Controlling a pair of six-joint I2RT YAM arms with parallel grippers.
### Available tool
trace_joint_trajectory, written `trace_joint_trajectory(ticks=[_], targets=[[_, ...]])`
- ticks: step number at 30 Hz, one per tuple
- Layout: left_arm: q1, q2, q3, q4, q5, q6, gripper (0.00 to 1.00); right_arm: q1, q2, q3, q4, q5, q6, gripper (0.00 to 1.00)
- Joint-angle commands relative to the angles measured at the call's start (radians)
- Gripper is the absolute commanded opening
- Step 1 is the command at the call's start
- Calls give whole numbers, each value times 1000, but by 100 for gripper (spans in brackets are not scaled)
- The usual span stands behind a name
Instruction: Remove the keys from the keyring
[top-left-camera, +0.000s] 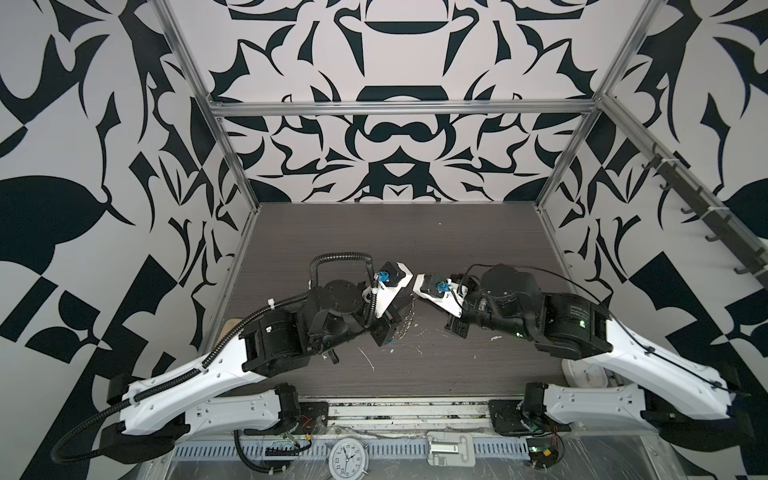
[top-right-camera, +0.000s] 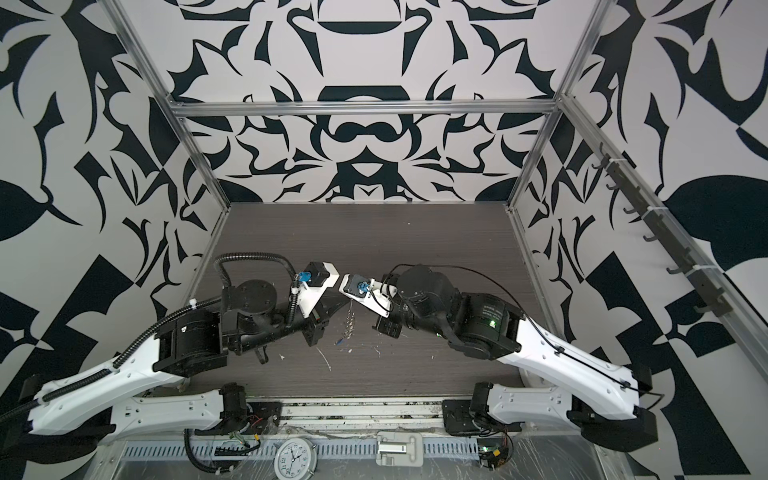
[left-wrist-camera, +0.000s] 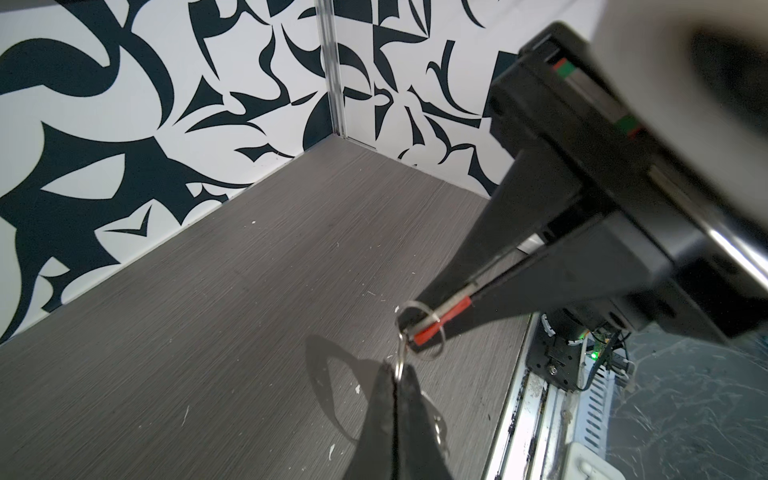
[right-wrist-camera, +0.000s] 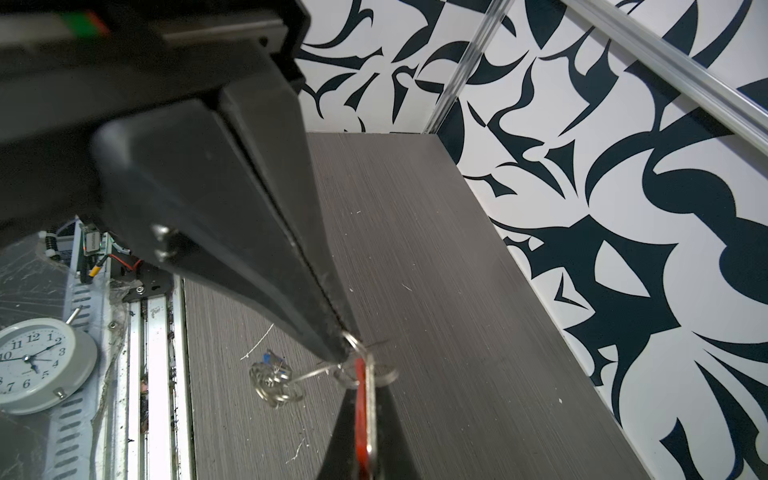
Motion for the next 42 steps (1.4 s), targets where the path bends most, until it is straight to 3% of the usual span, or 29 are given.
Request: trace_joint_trajectory(ticks=[1,18,27,32,42], targets=[[15,17,-35,-119,-36,2,0,3,-16,96,104,-7,-4,0],[17,12,-65,-65,-36,-1,0,3,106,262,19,-58,9,0],[18,-26,-59,-112,89,27,0,3,95,295,-68,-122,-89,0],[26,-16,-43,-153,232,45,0,4,100,332,-96,-180,-148,0],[55,-65,-58,-141,248,39,0,3,109,369,-162,-244,-189,0]])
